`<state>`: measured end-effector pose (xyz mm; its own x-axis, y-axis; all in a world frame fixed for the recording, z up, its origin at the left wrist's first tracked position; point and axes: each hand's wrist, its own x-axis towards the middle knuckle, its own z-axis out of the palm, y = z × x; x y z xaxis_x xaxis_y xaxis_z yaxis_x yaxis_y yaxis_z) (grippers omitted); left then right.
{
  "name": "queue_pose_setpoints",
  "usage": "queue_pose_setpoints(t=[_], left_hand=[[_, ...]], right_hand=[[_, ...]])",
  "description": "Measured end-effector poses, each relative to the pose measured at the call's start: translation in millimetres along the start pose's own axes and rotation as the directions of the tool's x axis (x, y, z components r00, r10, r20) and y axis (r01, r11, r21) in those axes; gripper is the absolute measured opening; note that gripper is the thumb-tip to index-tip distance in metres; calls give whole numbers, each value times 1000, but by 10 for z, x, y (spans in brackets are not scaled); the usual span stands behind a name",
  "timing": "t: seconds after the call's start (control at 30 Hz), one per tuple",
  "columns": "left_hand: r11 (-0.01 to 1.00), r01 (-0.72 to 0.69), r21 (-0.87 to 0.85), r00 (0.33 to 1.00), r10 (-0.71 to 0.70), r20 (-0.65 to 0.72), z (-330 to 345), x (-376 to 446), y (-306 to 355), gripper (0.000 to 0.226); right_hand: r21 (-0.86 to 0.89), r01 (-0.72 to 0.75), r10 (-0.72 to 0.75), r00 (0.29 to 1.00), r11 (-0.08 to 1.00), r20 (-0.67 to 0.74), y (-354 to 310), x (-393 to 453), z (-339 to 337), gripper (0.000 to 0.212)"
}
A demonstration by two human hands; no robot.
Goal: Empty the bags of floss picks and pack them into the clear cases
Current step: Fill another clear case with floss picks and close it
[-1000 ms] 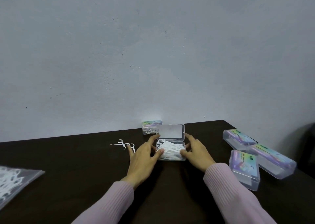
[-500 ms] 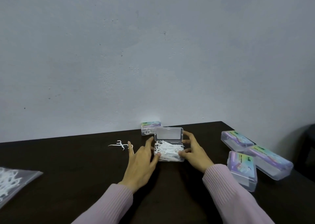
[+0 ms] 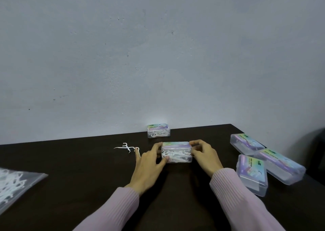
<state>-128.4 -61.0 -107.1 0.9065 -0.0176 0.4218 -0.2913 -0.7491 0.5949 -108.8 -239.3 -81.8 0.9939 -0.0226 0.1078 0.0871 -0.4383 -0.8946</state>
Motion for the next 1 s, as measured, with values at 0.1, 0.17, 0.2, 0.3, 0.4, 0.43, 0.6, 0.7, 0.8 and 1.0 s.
queue_pose_setpoints(t=[0.1,0.17,0.2,0.3,0.4,0.43,0.6,0.7,0.8,1.0], left_hand=[[1000,0,30,1000,0,3,-7,-4,8,43],[998,-3,64,1000,2,10,-5,-4,19,46],[997,-4,82,1000,3,15,-6,-3,24,47],[994,2,110,1000,-3,9,-7,5,37,47],[994,6,106,1000,-6,-2,-22,12,44,41],[994,2,110,1000,-2,-2,-26,13,44,39],[971,-29,236,1000,26,14,-43,41,15,36],[940,-64,336,998,55,37,-44,17,53,51],[897,-85,434,996,76,38,-50,-6,142,57],[877,-57,477,998,53,20,-41,6,165,47]], right_hand=[[-54,21,-24,999,998,-43,16,-1,2,22],[-130,56,-65,996,990,-63,9,-14,-4,25],[-171,74,-85,995,982,-58,-5,-24,-6,28],[-240,105,-115,993,965,-27,-45,-45,-10,38],[-254,112,-129,990,961,-49,-44,-44,4,38],[-259,111,-130,990,960,-60,-37,-42,11,37],[-266,93,-117,990,959,-75,-25,-30,42,36],[-278,98,-123,990,956,-75,-16,-26,48,34],[-270,104,-129,989,957,-79,-7,-19,59,32],[-266,110,-133,989,958,-69,-7,-15,65,33]])
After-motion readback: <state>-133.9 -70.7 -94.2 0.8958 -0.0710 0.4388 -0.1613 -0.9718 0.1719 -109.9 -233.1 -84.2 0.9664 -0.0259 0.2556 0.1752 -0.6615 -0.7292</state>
